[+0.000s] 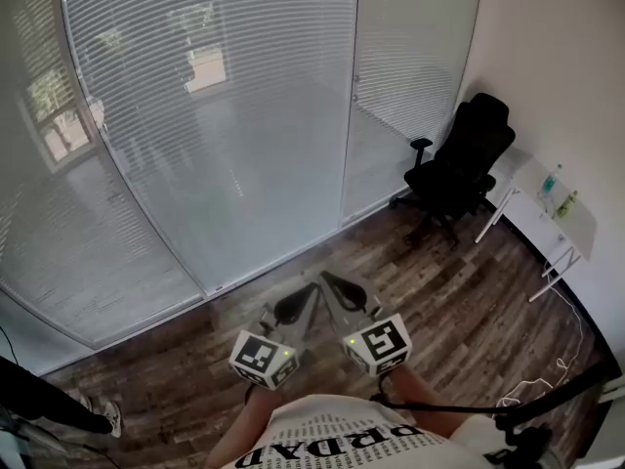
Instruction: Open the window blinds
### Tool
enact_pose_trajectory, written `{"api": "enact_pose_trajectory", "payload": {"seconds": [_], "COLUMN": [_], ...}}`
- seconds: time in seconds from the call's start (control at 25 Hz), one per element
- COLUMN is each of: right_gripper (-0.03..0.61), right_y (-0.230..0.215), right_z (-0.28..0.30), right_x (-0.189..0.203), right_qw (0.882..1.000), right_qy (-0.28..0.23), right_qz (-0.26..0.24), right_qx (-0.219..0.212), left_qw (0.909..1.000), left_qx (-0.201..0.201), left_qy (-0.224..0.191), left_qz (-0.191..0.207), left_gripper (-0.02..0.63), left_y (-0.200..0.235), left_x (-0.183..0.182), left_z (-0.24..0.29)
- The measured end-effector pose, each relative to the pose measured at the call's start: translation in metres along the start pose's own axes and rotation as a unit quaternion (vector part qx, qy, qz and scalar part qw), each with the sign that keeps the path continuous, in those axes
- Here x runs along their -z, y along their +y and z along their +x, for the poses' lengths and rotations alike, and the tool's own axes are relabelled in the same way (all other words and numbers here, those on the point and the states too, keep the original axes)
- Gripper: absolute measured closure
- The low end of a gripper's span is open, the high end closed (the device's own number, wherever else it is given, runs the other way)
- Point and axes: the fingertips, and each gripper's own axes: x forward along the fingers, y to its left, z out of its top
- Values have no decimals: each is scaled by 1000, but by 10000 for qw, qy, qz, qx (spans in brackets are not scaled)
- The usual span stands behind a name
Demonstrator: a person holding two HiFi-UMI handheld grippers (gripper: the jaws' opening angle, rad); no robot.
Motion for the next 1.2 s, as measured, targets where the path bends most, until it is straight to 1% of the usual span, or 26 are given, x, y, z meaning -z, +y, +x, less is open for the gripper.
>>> {"api": "enact_pose_trajectory", "payload": {"seconds": [0.12,0.32,0.44,0.6,0.76,0.92,1.2], "right_gripper": [572,572,571,571,571,572,572], "right_y": [-7,-10,-10,-2,-7,4,-14], "right_z": [0,7,7,6,10,11,15], "right_x": [3,1,4,16,18,23,24], "right_qw": [10000,9998,9996,9991,9986,9986,9980], "right_qy": [35,116,123,189,210,202,313], "right_qz": [-22,88,213,302,393,403,444], "right_qx": [69,162,148,219,275,282,311], "left_qw": [9999,9988,9975,9977,9978,9975,9978], "left_qx": [46,-98,-139,1,97,159,193], "left_qy": [-8,-83,-51,35,71,72,148], "left_qz": [94,473,687,673,656,680,619], "left_gripper": [621,621,621,621,621,621,621], "left_y": [1,16,15,13,16,19,22], "left_x": [0,-13,-12,1,2,7,7], "left_z": [7,16,16,6,11,0,18]}}
